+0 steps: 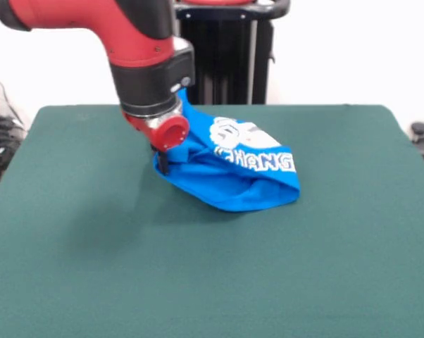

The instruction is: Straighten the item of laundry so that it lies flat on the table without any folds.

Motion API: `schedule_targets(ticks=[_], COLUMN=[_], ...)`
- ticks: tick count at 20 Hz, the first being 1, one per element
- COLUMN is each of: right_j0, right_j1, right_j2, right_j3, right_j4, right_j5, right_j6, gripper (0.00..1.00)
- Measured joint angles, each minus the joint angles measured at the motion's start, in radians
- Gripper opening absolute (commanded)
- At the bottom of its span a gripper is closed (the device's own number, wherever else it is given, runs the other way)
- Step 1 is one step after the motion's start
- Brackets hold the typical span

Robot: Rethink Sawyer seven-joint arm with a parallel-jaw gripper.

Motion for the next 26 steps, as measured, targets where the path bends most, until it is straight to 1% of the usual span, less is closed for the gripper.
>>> schedule_targets(ticks=[5,12,16,19,22,23,24,26], right_j0=[-0.041,-0.059,-0.068,-0.084,-0.126,-0.144,-0.181,-0.223], right_j1=[0.003,0.007,0.005,0.000,-0.002,-0.002,-0.001,0.003], right_j2=[0.047,0.079,0.101,0.129,0.196,0.222,0.272,0.325], right_j3=[-0.044,-0.105,-0.136,-0.149,-0.148,-0.145,-0.136,-0.122], right_j4=[0.025,0.034,0.053,0.094,0.171,0.195,0.232,0.259], right_j5=[0.000,0.003,0.040,0.103,0.192,0.214,0.242,0.251], right_j6=[0.000,0.000,0.000,0.000,0.000,0.000,-0.002,-0.008], gripper=[0.00,0.00,0.00,0.00,0.00,0.00,0.00,0.00])
